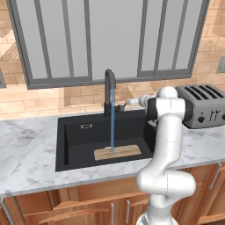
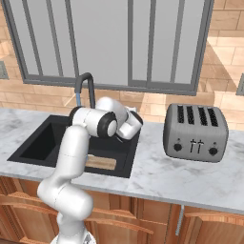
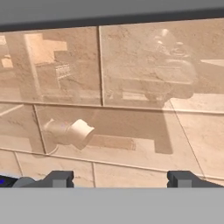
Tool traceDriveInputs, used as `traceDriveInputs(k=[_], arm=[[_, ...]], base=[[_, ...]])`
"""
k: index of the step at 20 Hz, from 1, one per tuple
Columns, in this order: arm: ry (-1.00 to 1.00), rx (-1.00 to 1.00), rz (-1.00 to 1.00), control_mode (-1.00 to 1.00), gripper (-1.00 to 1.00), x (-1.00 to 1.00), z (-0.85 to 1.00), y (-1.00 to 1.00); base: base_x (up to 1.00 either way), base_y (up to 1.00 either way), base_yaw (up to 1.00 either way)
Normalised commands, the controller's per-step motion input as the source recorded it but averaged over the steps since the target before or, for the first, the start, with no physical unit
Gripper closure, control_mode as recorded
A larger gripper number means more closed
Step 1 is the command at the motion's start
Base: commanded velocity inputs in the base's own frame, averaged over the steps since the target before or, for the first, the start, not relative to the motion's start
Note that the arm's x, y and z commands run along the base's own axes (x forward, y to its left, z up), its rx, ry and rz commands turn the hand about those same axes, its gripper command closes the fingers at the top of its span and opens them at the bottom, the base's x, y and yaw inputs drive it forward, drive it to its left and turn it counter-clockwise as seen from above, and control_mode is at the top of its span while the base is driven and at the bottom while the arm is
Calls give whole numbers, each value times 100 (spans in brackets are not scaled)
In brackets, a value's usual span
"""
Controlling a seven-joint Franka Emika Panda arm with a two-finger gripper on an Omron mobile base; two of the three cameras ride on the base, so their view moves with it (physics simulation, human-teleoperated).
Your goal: Turn on the sink faucet with hot water and rinse the cutting board for ten seconds, then turn off the faucet. Push the cutting board to reach the water if necessary.
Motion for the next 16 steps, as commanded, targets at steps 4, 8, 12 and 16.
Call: traceDriveInputs(k=[4, 8, 12, 16], arm=[[0, 0, 4, -100, -100, 0, 0, 26], [0, 0, 3, -100, -100, 0, 0, 32], [0, 0, 2, -100, -100, 0, 0, 33], [0, 0, 2, -100, -100, 0, 0, 31]], base=[[0, 0, 0], [0, 0, 0], [0, 0, 0], [0, 0, 0]])
